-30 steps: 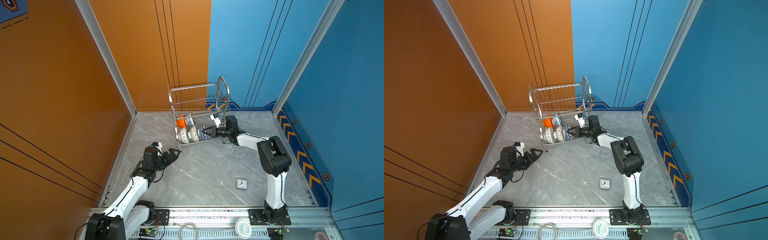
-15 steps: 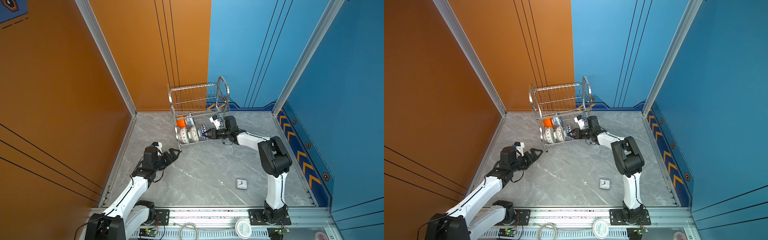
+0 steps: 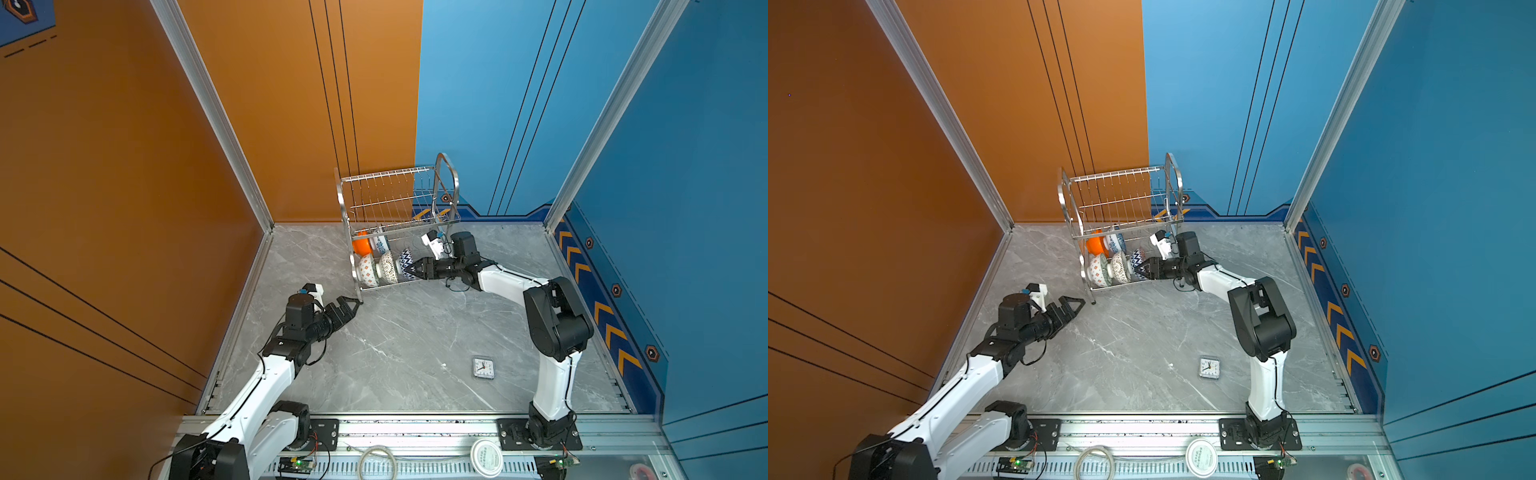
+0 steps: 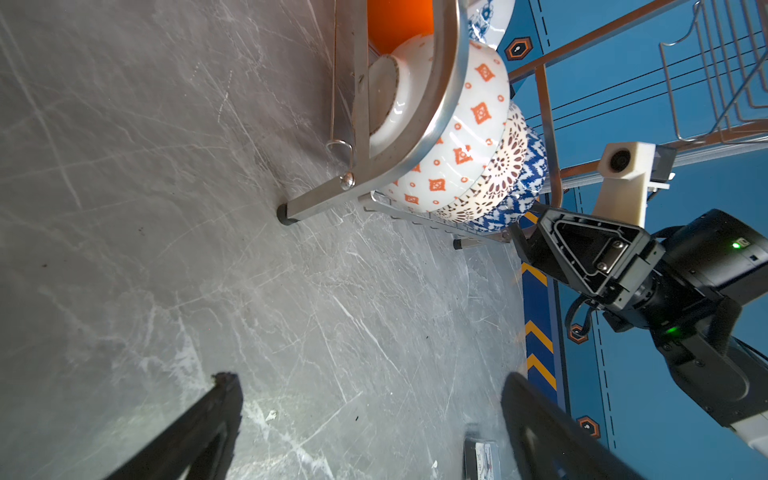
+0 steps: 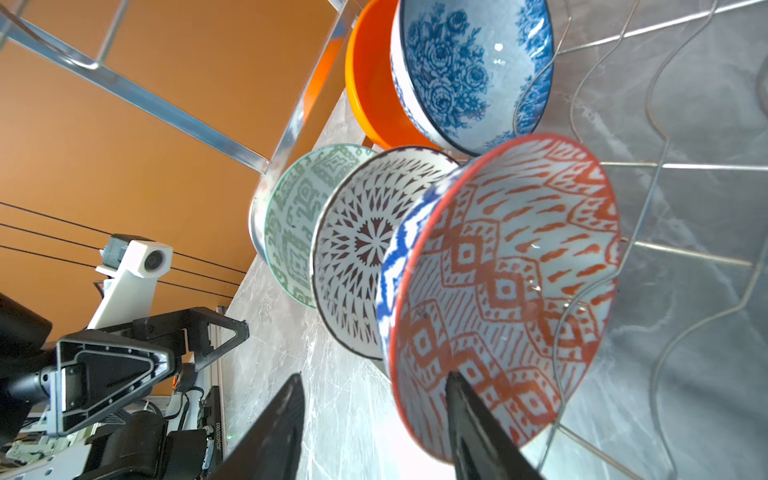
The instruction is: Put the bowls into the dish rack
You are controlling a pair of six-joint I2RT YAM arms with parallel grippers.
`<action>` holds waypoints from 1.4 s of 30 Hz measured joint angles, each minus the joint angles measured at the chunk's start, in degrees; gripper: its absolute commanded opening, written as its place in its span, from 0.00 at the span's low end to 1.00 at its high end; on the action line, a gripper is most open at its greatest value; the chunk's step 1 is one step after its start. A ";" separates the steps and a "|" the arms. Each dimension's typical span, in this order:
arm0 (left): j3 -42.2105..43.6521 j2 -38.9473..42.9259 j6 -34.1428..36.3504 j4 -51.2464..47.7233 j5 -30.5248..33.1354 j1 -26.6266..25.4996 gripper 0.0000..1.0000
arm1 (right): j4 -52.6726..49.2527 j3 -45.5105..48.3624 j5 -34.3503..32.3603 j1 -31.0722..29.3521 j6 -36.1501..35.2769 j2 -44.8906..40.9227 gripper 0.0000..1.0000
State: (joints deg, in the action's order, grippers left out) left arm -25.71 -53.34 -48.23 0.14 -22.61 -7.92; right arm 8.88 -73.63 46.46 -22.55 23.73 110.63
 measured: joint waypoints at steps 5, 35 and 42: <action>-0.04 1.40 0.24 -1.07 0.00 0.00 0.98 | 0.20 2.73 -0.87 0.00 0.04 -3.34 0.79; 9.11 -3.93 36.94 18.49 53.53 0.87 0.98 | 1.60 48.22 -66.18 12.20 -3.82 -54.73 1.00; 7.78 -21.90 40.54 33.22 50.86 4.70 0.98 | 21.24 55.95 -76.46 9.75 -15.93 -41.09 1.00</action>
State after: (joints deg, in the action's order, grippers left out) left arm -17.93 -75.24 -7.68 33.36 28.25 -3.22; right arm 30.13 -17.67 -30.00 -12.80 7.79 69.54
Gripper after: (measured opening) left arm 0.980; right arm 0.996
